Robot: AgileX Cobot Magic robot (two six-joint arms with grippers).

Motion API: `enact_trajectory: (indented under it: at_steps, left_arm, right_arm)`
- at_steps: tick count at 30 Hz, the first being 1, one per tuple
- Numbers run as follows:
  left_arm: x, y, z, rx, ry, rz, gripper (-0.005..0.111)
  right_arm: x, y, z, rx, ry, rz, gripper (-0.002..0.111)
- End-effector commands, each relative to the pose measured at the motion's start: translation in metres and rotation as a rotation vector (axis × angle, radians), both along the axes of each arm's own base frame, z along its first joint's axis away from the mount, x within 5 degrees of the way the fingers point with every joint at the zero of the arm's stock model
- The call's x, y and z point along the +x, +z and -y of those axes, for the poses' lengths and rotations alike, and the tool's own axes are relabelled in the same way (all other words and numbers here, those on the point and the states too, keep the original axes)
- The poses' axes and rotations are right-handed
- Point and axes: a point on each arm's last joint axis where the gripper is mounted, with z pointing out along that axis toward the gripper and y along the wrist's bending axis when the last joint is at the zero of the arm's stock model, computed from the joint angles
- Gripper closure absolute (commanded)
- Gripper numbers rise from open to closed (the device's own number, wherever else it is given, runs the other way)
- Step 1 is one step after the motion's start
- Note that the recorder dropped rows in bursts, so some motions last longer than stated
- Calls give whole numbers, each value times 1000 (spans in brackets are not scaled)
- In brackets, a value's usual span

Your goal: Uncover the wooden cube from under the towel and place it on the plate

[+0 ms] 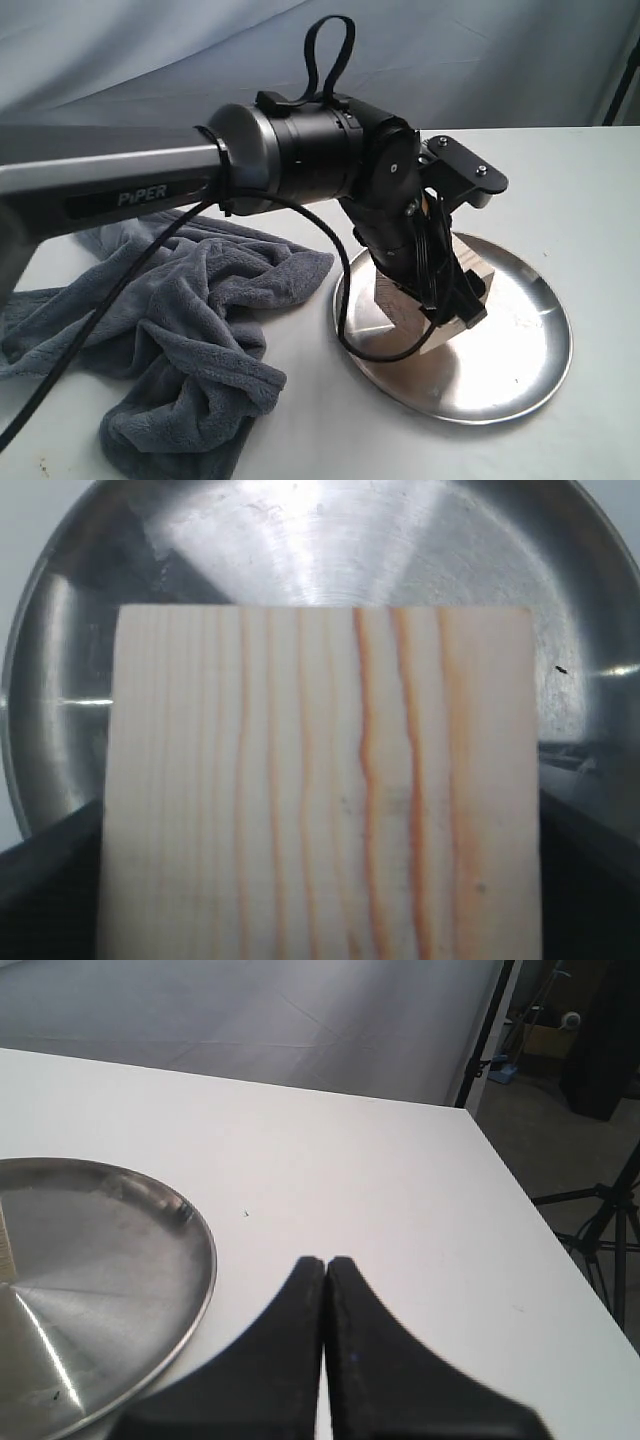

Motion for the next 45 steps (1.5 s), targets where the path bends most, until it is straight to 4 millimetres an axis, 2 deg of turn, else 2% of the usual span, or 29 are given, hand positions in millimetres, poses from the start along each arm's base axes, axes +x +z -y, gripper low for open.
enact_trajectory:
  at_steps: [1, 12, 18, 26, 35, 41, 45]
  left_arm:
    - [4, -1, 8, -30, -5, 19, 89]
    - [7, -17, 11, -18, -21, 20, 87]
    - [10, -23, 14, -32, -18, 36, 74]
    - [9, -24, 14, -28, -18, 32, 41]
    - [9, -24, 14, -52, 84, -12, 21]
    - [9, -23, 14, -53, 81, -10, 17]
    - [9, -11, 13, -71, 78, 10, 17]
  right_arm:
    - [0, -1, 0, -3, 3, 0, 108]
    - [0, -1, 0, -3, 3, 0, 108]
    - [0, -1, 0, -3, 3, 0, 108]
    - [0, -1, 0, -3, 3, 0, 108]
    - [0, -1, 0, -3, 3, 0, 108]
    - [0, -1, 0, -3, 3, 0, 108]
    - [0, -1, 0, -3, 3, 0, 108]
